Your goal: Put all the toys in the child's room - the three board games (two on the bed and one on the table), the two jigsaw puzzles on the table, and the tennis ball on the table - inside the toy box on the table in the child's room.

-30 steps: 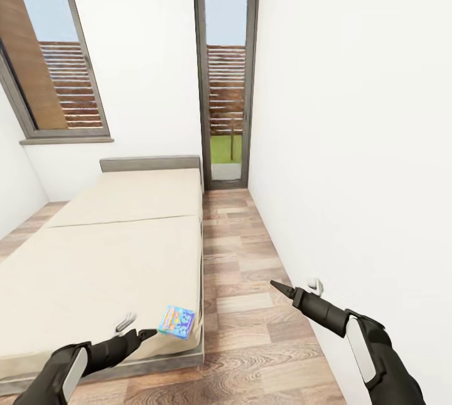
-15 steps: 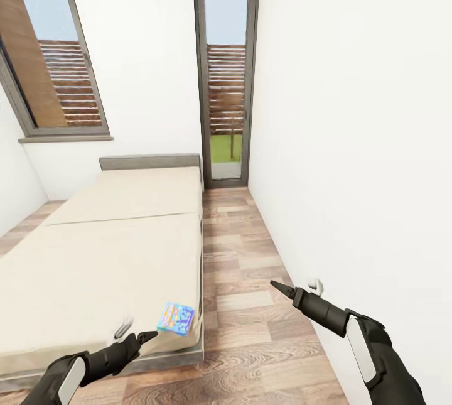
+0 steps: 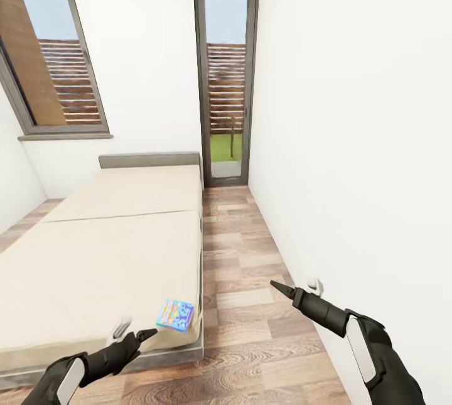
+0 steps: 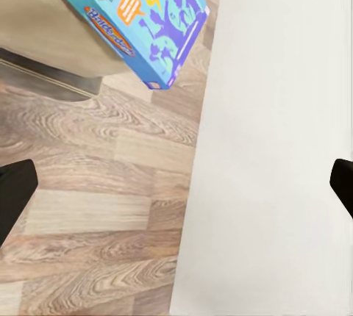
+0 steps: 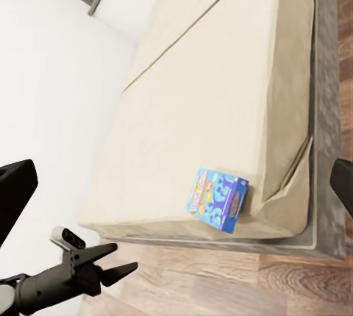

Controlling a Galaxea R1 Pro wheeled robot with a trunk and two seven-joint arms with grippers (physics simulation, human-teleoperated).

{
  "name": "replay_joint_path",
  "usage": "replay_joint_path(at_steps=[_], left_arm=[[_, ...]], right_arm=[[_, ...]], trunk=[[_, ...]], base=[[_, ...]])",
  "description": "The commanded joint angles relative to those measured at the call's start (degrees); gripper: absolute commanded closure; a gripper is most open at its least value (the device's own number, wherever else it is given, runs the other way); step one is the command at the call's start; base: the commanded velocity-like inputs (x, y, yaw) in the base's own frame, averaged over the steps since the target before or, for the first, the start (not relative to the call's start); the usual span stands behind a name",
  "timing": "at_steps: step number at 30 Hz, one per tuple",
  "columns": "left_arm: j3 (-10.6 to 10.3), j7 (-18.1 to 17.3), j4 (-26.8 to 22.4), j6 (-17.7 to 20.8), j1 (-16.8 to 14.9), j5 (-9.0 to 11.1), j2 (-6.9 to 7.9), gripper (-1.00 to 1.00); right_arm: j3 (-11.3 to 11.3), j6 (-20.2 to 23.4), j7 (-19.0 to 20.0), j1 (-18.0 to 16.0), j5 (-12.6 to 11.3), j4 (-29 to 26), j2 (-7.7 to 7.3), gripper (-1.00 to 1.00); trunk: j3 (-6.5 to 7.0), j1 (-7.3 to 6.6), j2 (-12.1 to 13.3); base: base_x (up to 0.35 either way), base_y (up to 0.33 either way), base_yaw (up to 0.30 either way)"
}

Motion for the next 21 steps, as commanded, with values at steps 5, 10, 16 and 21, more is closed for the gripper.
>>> replay_joint_path(at_steps=[5, 10, 16, 21], left_arm=[[0.6, -0.3, 0.0, 0.5, 0.0, 1.7, 0.13, -1.0], [0.8, -0.3, 0.0, 0.5, 0.0, 2.4, 0.49, -1.0], [0.9, -2.2, 0.0, 0.6, 0.0, 2.7, 1.48, -1.0], [0.9, -7.1, 0.0, 0.6, 0.0, 2.7, 2.47, -1.0]], right_arm=[[0.0, 0.3, -0.4, 0.0, -0.2, 0.0, 0.01, -1.0], [0.0, 0.3, -1.2, 0.0, -0.2, 0.0, 0.06, -1.0], [0.0, 0.3, -1.6, 0.0, -0.2, 0.0, 0.09, -1.0], [0.0, 0.3, -1.7, 0.0, -0.2, 0.0, 0.09, -1.0]], trunk=[[-0.96, 1.1, -2.1], [-1.86, 2.2, -4.1], [-2.93, 3.52, -6.5], [-3.83, 4.62, -8.5]], base=[[0.0, 0.0, 0.0], [0.0, 0.0, 0.0], [0.0, 0.0, 0.0], [0.0, 0.0, 0.0]])
